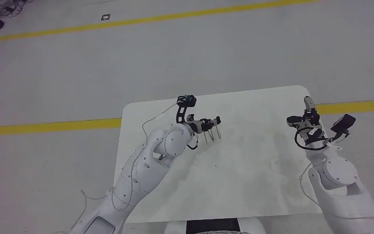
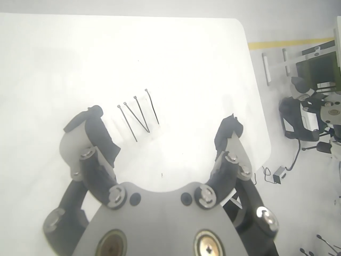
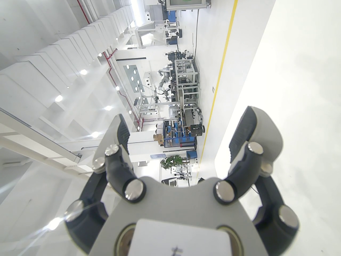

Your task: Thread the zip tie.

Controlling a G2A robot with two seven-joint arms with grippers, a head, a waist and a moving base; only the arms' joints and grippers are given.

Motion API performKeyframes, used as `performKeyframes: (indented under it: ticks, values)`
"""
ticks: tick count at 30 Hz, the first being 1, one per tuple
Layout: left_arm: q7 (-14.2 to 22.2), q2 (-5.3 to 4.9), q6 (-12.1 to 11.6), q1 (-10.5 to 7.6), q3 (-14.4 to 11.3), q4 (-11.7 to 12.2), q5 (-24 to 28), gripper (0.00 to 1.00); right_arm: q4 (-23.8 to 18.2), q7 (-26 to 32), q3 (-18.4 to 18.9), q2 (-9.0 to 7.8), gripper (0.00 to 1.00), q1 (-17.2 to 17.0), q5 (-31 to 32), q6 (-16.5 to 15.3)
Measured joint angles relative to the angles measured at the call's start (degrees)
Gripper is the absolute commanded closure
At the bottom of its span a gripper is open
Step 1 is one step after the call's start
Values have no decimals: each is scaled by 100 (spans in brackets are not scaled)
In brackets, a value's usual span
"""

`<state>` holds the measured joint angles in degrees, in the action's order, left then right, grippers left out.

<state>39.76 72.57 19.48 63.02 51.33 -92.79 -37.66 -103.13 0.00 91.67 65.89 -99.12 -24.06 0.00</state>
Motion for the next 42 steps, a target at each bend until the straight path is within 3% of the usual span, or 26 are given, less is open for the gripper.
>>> performKeyframes:
  ticks: [7, 12, 15, 21, 25, 28, 38, 42]
  values:
    - [8, 13, -33, -20, -45, -50, 36, 0, 0, 0, 0, 0, 0, 0, 0, 0]
    - [422, 113, 1, -288, -284, 18, -244, 0, 0, 0, 0, 0, 0, 0, 0, 0]
    - [774, 213, 0, -440, -428, 184, -532, 0, 0, 0, 0, 0, 0, 0, 0, 0]
    - [1541, 577, 0, -617, -452, 647, -1246, 0, 0, 0, 0, 0, 0, 0, 0, 0]
    - [1703, 862, 0, -541, -273, 846, -1676, 0, 0, 0, 0, 0, 0, 0, 0, 0]
    - [1743, 1058, 0, -398, -56, 842, -2161, 0, 0, 0, 0, 0, 0, 0, 0, 0]
    - [1756, 1081, -1, -369, -23, 826, -2241, 0, 0, 0, 0, 0, 0, 0, 0, 0]
    - [1699, 1114, -49, -338, -73, 817, -1914, 0, 0, 0, 0, 0, 0, 0, 0, 0]
